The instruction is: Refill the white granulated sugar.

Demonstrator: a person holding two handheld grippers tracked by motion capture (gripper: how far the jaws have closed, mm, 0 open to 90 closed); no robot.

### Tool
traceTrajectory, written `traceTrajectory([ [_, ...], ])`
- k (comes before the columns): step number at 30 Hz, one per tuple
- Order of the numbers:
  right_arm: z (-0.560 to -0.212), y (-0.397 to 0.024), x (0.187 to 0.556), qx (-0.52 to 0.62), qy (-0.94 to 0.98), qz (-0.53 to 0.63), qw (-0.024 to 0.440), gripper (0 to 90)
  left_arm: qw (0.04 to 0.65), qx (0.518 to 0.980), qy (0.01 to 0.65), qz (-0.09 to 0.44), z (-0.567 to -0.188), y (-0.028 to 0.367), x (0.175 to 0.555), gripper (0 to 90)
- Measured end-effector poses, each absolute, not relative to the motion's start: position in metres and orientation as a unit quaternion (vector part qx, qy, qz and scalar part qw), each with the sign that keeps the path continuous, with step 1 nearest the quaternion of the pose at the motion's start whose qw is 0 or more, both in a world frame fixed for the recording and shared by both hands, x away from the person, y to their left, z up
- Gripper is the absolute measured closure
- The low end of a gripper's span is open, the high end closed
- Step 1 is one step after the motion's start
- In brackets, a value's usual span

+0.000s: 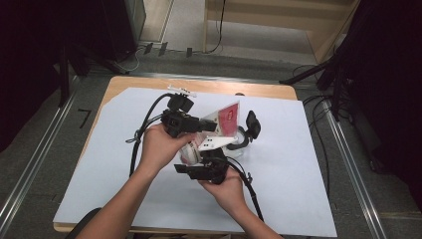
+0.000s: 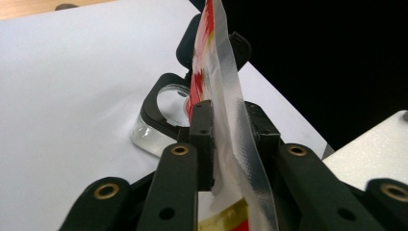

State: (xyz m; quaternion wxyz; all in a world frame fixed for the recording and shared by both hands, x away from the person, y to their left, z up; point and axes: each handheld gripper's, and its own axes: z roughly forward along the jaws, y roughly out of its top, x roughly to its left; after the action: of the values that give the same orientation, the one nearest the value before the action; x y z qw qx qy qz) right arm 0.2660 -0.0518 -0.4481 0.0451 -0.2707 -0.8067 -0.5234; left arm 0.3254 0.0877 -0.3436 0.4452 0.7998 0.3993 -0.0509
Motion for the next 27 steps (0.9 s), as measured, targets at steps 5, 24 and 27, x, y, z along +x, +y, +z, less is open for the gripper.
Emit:
traceTrajectory([
  [5,-0.448,-0.047,0.264,-0.266,-0.813,-0.517,0.031,58.5,0.447,0.797,0.404,-0.048,-0.343,0.092,0.324,85.5],
  [24,-0.451,-0.054,0.273,-0.262,-0.79,-0.549,0.074,62.3,0.432,0.815,0.383,-0.055,-0.341,0.079,0.333,70.0],
  [27,-0.451,-0.054,0.273,-0.263,-0.794,-0.544,0.07,61.6,0.427,0.817,0.384,-0.055,-0.34,0.076,0.335,74.9],
])
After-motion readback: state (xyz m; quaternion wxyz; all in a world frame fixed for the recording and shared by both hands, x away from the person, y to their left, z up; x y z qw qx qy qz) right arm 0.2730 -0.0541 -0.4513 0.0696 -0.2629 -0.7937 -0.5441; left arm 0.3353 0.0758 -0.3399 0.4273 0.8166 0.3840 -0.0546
